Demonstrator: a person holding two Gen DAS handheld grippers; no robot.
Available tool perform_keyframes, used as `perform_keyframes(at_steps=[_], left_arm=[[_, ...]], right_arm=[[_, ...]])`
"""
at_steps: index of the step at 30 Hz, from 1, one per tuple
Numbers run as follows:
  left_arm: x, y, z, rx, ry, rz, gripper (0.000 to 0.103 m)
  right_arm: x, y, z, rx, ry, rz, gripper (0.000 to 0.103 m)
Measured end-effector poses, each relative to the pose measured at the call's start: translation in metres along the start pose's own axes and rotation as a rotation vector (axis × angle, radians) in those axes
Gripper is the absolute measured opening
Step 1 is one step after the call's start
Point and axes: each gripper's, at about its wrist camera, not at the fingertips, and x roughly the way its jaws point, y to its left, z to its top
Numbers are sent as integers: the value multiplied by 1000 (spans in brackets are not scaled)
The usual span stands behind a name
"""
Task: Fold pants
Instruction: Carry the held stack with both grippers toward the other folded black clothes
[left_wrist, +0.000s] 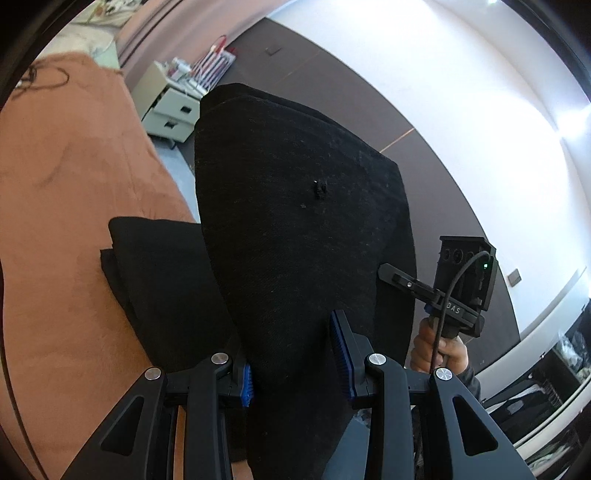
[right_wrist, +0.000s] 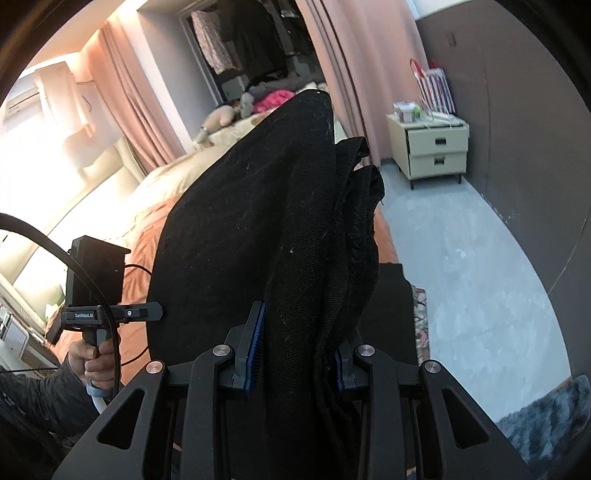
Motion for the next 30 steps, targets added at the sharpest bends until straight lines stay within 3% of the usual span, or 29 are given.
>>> perform_keyframes(at_steps=[12,14,17,20,25,30], left_arm=[[25,29,1,-116,19,-31,36],[26,32,1,-136,23,-26,36],[39,44,-2,-169,72,19,50],[34,55,-7,-201,94,63,50],[8,63,-3,-208,41,59,51],[-3,63,4,-179,-3,96,51]], right_arm=[[-5,15,18,44,156,-25,29],[-1,16,17,82,190,-76,35],[2,16,14,136,247,-203,43],[-26,33,14,140,224,-279,43],[-75,77,17,88,142,-253,43],[-85,115,3,29,178,-242,43]])
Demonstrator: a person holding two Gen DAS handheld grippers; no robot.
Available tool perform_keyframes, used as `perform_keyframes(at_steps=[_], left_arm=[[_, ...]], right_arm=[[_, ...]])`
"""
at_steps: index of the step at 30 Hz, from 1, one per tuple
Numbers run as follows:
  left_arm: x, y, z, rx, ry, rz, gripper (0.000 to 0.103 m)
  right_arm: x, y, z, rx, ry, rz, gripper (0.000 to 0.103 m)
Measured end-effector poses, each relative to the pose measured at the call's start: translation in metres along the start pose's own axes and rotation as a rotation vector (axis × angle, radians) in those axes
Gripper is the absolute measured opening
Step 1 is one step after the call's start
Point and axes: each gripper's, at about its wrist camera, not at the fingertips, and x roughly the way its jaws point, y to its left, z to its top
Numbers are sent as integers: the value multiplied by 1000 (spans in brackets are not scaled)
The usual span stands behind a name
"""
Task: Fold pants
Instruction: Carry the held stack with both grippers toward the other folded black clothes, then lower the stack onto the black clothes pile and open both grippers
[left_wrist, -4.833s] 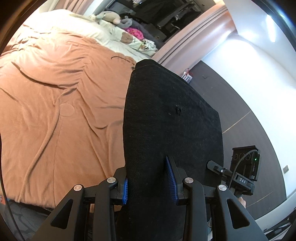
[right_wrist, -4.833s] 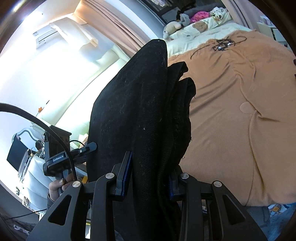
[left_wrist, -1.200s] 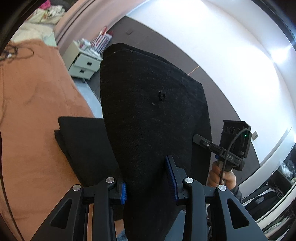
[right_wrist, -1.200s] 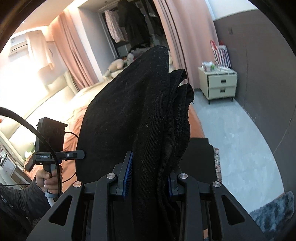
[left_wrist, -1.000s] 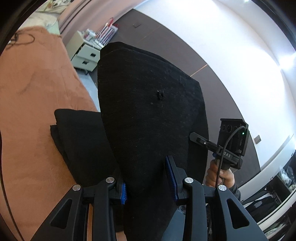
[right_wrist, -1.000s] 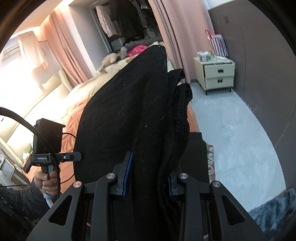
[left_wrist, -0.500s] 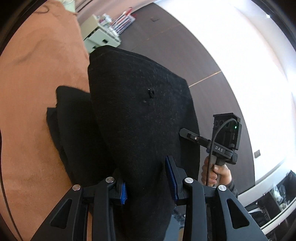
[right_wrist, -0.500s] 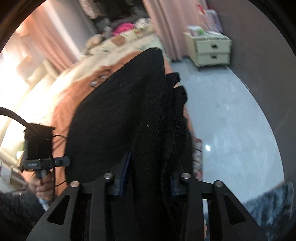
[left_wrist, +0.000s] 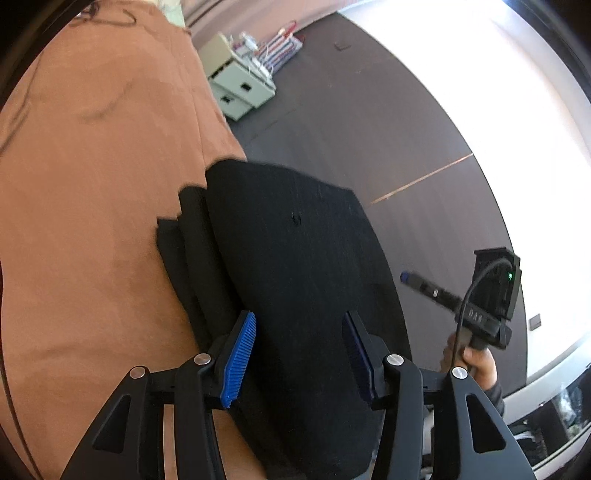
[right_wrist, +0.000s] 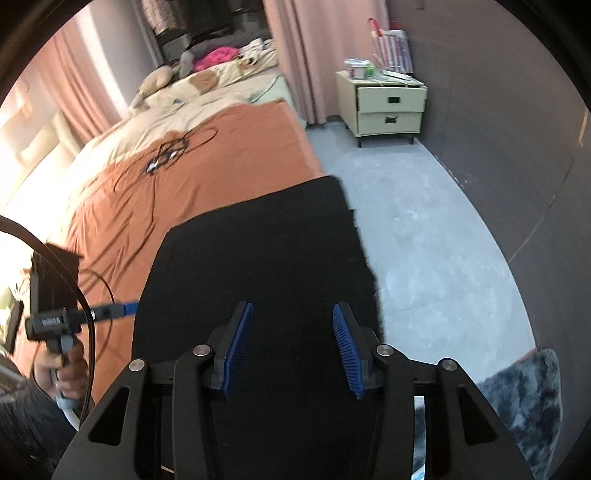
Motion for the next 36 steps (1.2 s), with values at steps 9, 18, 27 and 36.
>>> perform_keyframes(at_steps=[9,18,27,36], left_arm=[[23,9,8,10,21,44,50],[34,17,20,3,36,73,38],[21,18,2,-29,44,66,38],[18,2,-34,-35,101,27,38]], right_arm=[[21,-22,14,79,45,-70,30],[93,-49,38,148,108,-93,23],[94,-36,44,155,105,-92,23],[73,-46,12,197,136,-129,23]])
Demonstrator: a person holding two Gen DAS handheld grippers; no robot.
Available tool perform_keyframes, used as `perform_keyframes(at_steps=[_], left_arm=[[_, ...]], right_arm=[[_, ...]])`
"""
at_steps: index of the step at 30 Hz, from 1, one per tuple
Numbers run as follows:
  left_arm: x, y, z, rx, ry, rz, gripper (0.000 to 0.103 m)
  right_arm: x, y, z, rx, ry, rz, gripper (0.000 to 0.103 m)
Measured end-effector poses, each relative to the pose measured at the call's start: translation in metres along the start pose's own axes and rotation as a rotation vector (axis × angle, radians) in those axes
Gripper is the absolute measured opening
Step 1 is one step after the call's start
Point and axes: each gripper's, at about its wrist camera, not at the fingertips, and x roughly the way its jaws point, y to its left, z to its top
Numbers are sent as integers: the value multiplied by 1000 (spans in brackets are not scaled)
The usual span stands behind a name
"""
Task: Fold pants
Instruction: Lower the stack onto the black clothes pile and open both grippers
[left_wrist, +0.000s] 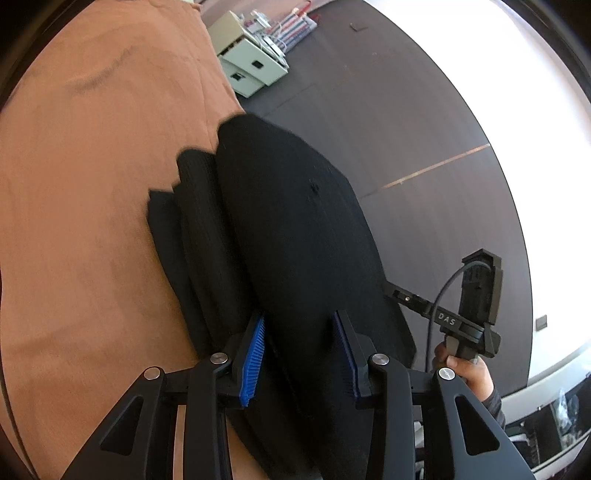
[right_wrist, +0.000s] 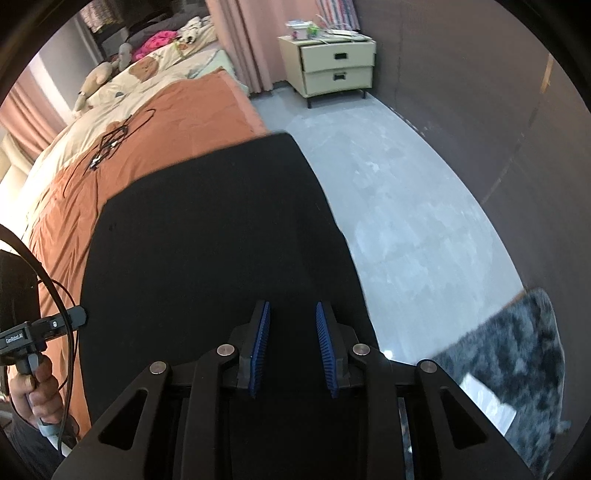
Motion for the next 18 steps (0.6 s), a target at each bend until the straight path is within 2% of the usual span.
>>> perform_keyframes(at_steps=[5,8,12,14,16,18], left_arm=[[-12,-9,-11,8,5,12,38],[-28,-16,-17,28,1,46,39],[-48,-22,-18,31,-8,53,40],[-55,-27,-18,41,-18,69,46],[-69,-32,-20,50,-34,85,57],[-84,-38,-25,59,-53,109,76]], right_arm=[[-17,-1,-15,40,23,-37,23],[-33,7,-15,51,15,-27,23],[-55,16,-25,67,-13,-7,25],[-66,25,-29,61,-33,-9,43],[-78,34,-38,56,-60,-23,74],[-92,47,-46,45,-86,-46,83]])
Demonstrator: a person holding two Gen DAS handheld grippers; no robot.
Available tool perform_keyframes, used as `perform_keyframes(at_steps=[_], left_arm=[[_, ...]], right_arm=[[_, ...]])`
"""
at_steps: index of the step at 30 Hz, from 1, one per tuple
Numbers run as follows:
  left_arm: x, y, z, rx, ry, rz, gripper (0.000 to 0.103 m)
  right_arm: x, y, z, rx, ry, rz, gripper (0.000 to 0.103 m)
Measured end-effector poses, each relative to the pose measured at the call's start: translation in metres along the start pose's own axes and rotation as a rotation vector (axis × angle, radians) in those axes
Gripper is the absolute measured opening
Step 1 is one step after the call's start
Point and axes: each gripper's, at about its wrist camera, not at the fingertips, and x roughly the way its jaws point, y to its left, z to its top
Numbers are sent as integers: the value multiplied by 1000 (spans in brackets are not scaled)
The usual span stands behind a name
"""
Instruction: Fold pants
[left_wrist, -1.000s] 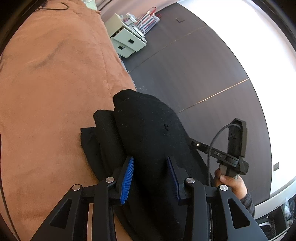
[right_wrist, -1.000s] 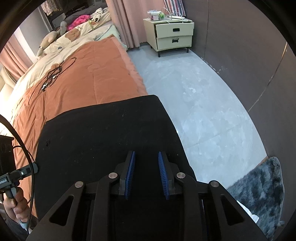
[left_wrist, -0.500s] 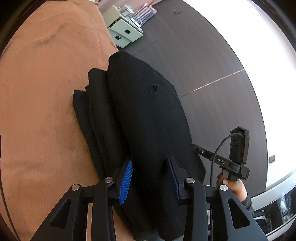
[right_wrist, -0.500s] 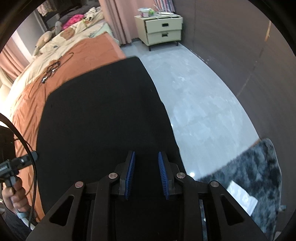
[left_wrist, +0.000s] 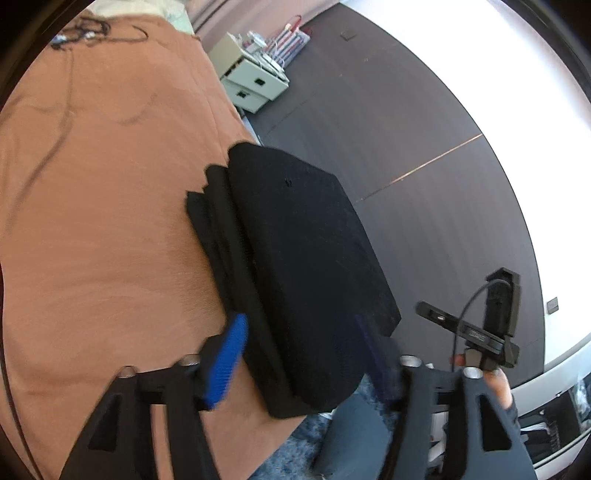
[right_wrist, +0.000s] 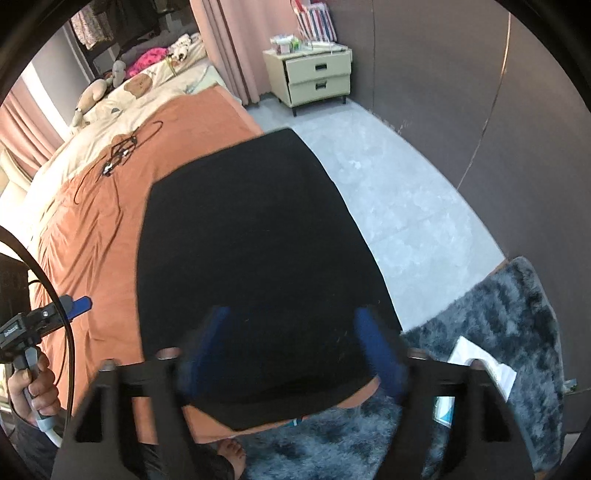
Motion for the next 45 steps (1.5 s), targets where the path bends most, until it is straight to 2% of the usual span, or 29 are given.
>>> perform_keyframes(at_steps=[1,2,3,5,12,31,45], left_arm=[[-10,-2,-1,6,-12,17,81],[-17,-3,-2,9,-20,27,91],[-28,-5,-5,12,-32,39,99],[-51,-8,-14,17,-55,58,103],[-117,-21,-33,77,-101,88,103],[-294,-37,-99,196,-271,181,103],[-376,-34,-146,240,-365,245,103]], right_arm=[[-5,7,-5,-6,-10,-7,84],[-13,14,-7,-13,-22,-17,86],[-18,21,-15,-17,-32,-23,91],[-28,32,-24,-22,-54,-20,101],[-57,70,-64,-37,-129,-12,103],[-109,132,-134,-133,-254,76,103],[-132,164,-190,-189,-331,130,103]])
